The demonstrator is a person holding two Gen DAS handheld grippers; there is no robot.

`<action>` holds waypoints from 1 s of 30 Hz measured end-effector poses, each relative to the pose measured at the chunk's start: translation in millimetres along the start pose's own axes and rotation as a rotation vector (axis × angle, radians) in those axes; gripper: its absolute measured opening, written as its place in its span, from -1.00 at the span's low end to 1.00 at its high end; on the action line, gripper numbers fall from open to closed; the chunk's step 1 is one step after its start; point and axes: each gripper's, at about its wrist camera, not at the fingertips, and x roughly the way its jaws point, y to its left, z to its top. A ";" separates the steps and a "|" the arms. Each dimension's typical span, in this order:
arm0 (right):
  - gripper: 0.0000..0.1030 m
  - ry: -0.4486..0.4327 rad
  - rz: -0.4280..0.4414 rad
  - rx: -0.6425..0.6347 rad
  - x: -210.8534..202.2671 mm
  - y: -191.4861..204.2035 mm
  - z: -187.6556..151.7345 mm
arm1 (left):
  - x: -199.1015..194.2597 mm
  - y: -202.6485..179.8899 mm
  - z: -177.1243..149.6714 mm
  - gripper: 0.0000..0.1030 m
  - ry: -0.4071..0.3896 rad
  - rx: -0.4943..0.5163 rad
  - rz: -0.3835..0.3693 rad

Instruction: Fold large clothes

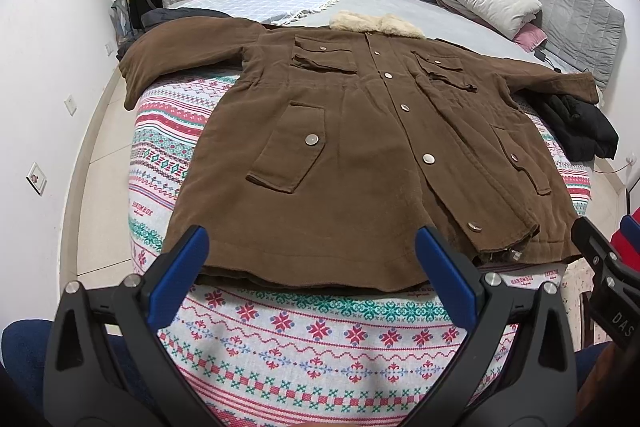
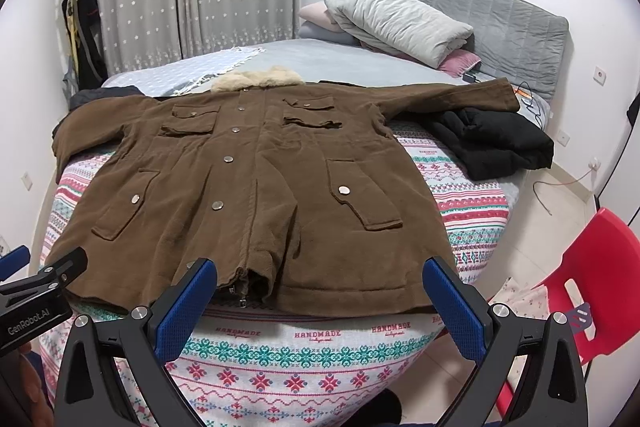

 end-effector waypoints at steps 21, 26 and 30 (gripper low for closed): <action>1.00 -0.005 0.005 0.001 0.7 -0.1 -1.3 | -3.9 -0.5 1.8 1.00 -0.005 0.027 0.024; 1.00 0.003 0.005 0.000 0.9 0.2 -1.6 | -1.6 1.7 1.4 1.00 0.024 0.004 0.001; 1.00 0.003 0.007 0.000 0.8 0.3 -2.1 | -1.3 1.8 1.5 1.00 0.032 0.002 0.000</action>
